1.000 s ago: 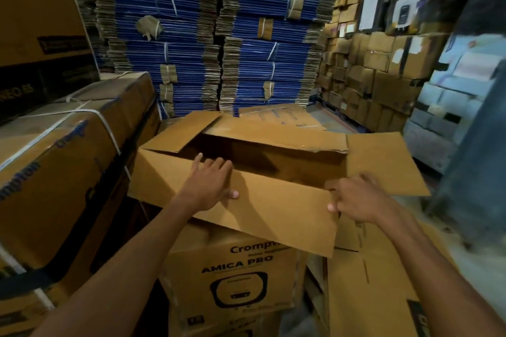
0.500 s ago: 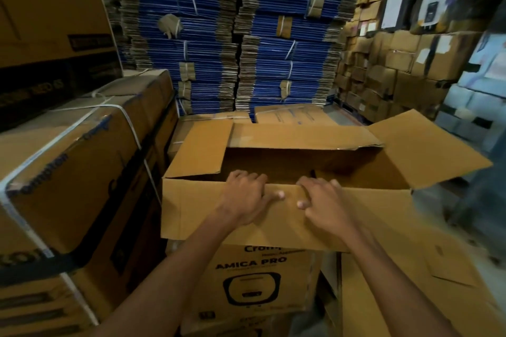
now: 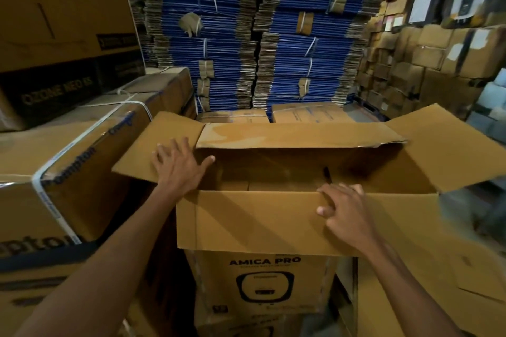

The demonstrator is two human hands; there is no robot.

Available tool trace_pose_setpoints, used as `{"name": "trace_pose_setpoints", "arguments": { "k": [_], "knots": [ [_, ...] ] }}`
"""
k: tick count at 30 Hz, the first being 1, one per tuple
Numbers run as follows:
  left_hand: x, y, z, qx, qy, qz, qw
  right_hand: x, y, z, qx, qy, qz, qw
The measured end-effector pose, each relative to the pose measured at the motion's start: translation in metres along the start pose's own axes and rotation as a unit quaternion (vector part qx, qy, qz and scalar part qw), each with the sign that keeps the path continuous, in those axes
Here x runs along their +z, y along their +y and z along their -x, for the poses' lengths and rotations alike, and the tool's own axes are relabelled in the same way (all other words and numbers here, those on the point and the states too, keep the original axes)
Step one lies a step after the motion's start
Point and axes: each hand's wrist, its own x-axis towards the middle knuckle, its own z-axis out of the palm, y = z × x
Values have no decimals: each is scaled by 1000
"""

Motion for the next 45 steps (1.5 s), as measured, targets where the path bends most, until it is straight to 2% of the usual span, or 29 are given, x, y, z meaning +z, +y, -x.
{"name": "trace_pose_setpoints", "arguments": {
  "k": [2, 5, 11, 15, 20, 24, 33, 38, 41, 45],
  "knots": [
    [8, 3, 2, -45, -55, 15, 997, -3, -2, 2, 10, -6, 1, 1000],
    [13, 12, 0, -81, -95, 45, 991, -10, -9, -1, 47, -14, -12, 999],
    [16, 13, 0, -73, -104, 15, 992, -33, -26, -54, 123, -133, -56, 982],
    [14, 14, 5, -72, -98, 11, 993, -19, -30, -90, 147, -150, -69, 975],
    [16, 10, 14, -67, -69, 21, 995, -9, -26, -126, 65, 33, -18, 997],
    [18, 7, 22, -55, -49, 22, 997, -11, -20, -169, 21, 76, 66, 995],
    [19, 5, 25, -61, -37, 32, 997, 3, -3, -225, 22, -43, 192, 980],
    [19, 6, 21, -59, -48, 29, 997, 13, 6, -233, 76, -150, 161, 972],
    [21, 6, 15, -56, -53, 27, 997, 22, 14, -236, 79, -201, 150, 965],
    [23, 6, 6, -64, -53, 35, 996, 29, 21, -227, 73, -210, 144, 964]
  ]
}}
